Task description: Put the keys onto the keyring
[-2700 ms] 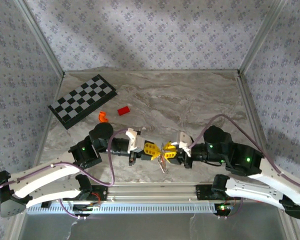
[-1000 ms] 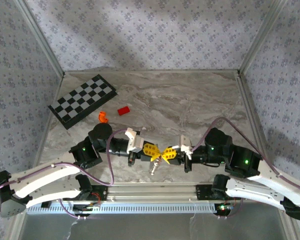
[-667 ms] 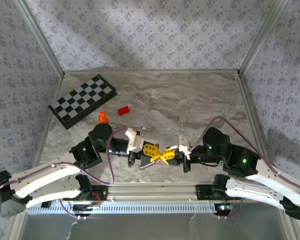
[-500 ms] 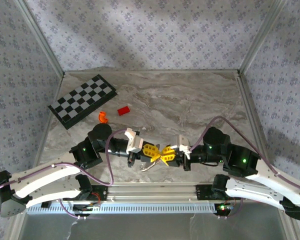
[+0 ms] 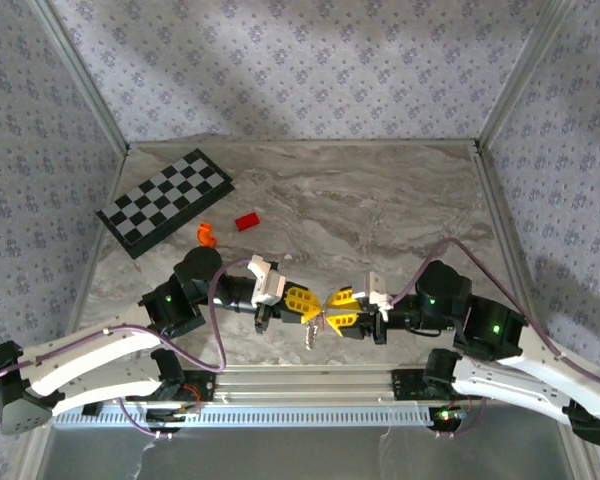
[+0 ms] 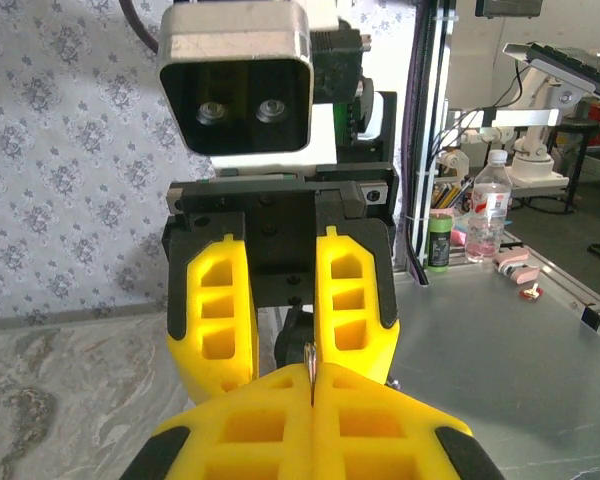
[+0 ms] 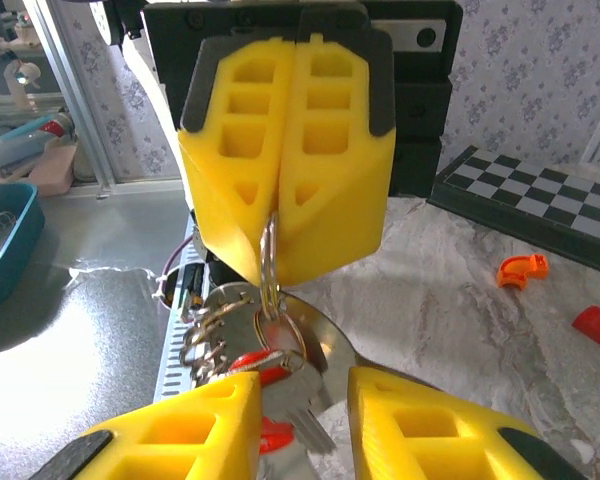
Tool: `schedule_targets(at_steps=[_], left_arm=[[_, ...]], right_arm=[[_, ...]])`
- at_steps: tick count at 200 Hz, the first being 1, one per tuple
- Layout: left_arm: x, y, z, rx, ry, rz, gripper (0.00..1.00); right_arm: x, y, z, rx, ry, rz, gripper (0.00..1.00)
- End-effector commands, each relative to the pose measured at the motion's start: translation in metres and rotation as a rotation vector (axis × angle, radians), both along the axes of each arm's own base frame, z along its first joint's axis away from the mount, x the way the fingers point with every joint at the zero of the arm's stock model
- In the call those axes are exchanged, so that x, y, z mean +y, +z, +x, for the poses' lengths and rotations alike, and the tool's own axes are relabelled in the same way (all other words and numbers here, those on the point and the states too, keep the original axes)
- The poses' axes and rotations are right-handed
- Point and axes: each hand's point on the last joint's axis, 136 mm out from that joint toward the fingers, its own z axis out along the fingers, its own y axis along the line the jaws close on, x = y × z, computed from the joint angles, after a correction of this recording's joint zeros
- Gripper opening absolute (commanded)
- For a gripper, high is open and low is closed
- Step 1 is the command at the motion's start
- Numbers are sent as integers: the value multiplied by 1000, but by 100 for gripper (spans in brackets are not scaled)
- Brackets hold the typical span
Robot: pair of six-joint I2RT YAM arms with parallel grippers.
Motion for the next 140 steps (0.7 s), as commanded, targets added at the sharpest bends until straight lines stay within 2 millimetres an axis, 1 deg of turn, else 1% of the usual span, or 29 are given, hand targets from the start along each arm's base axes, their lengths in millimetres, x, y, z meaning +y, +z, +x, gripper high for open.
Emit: schedule_targets(at_steps=[1, 16, 49, 73, 102, 140], left_arm=[[4, 24, -6, -36, -15, -80, 0], [4, 25, -6, -36, -14, -79, 0], [5, 24, -4, -35, 0, -80, 0], [5, 22, -2, -33, 14, -78, 0], [6, 22, 0, -34, 28, -81, 0], [5, 21, 2, -27, 36, -74, 0]], right_arm=[[-1, 5, 2, 20, -20, 37, 30], [-2, 4, 2, 26, -21, 42, 32], [-2, 4, 0, 47, -18, 58, 40], [0, 4, -2, 58, -8, 69, 42], [3, 2, -1, 65, -10, 75, 49], [8, -2, -2, 82, 1, 75, 49]])
